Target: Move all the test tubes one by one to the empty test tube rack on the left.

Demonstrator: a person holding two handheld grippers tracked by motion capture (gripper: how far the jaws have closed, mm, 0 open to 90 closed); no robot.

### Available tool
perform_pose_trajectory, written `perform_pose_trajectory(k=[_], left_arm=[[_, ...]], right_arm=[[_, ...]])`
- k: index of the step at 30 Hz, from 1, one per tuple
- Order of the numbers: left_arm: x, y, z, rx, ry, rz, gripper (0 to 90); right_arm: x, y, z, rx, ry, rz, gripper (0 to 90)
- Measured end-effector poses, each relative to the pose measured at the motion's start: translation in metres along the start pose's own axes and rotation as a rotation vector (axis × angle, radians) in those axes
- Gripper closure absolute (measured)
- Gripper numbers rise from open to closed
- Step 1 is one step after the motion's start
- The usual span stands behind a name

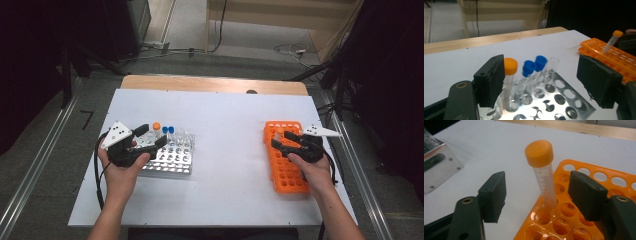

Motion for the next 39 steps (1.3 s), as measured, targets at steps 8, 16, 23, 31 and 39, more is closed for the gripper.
perform_pose_trajectory(k=[8,16,23,31,39], left_arm=[[-0.011,-0.004,0.003,0.01,0.019,0.016,22.5],[-0.019,-0.004,-0.001,-0.008,0.014,0.061,21.0],[-0.031,0.002,-0.005,-0.003,0.029,0.122,4.0],[-0.045,0.012,-0.009,0.003,0.06,0.172,0.0],[-0.069,0.026,-0.016,0.015,0.091,0.248,0.2]], right_arm=[[-0.006,0.015,0.003,0.071,0.01,0.053,51.4],[-0.004,0.025,0.004,0.154,0.003,0.098,70.2],[-0.005,0.017,0.004,0.082,0.01,0.104,72.8],[0.004,-0.005,-0.005,-0.049,0.0,0.065,72.9],[0.037,-0.016,-0.009,-0.059,-0.062,-0.004,72.8]])
Point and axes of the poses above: each handheld gripper's, and its own axes: y roughly forward along the jaws, z roughly out of its underside, x roughly to its left, the point moved 3 cm from there along y, roughly forward along the jaws, and after that the axes turned 3 degrees about x, right-handed, at the moved point
